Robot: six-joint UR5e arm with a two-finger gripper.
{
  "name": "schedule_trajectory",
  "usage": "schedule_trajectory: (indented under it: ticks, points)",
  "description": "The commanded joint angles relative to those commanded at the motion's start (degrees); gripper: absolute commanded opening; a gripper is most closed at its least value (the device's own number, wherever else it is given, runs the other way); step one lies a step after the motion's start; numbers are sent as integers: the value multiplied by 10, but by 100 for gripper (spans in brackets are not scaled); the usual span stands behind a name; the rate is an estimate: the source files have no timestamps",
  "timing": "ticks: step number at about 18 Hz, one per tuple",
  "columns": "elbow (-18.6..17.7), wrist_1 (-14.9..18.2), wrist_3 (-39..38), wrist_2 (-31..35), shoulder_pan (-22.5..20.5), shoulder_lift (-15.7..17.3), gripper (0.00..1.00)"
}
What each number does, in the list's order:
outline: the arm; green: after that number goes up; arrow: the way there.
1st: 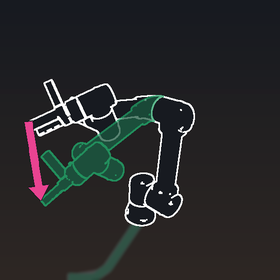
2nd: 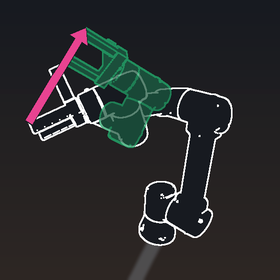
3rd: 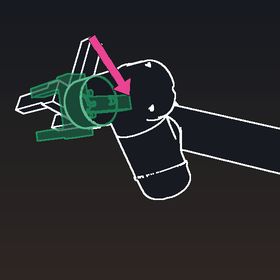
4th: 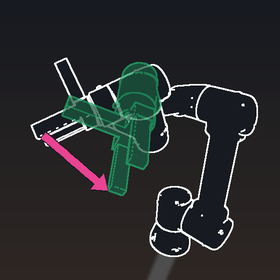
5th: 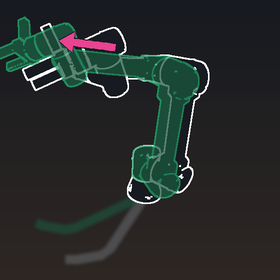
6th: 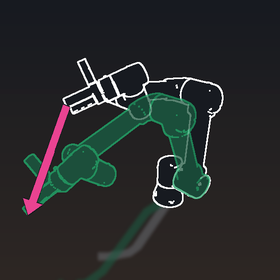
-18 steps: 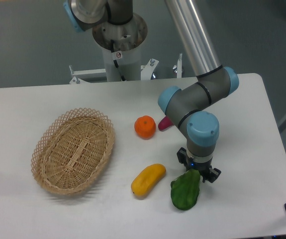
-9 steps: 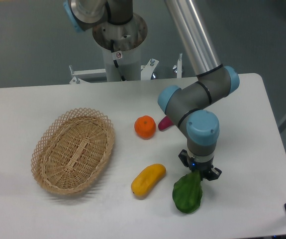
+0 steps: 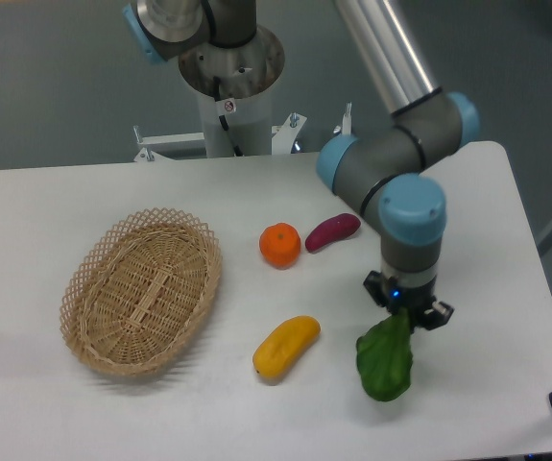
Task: Pick up the green vegetable from the table
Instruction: 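Lift the bok choy up and carry it away from the basket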
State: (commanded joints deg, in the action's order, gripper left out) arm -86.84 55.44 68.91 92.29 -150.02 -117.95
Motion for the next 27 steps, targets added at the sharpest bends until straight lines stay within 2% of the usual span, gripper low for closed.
schedule_trajectory:
  ticks: [4,8,11,17,21,27]
  points:
    - [48,69,6,-14,-24,1,23]
    - [70,99,11,-48,-58,1,23]
    - [76,100,26,-64,-81,1,23]
    - [79,104,121,-64,-120,-3,23]
    - [93,107,127,-59,-121,-16,23]
    - [96,108,128,-55,-123,-19,23]
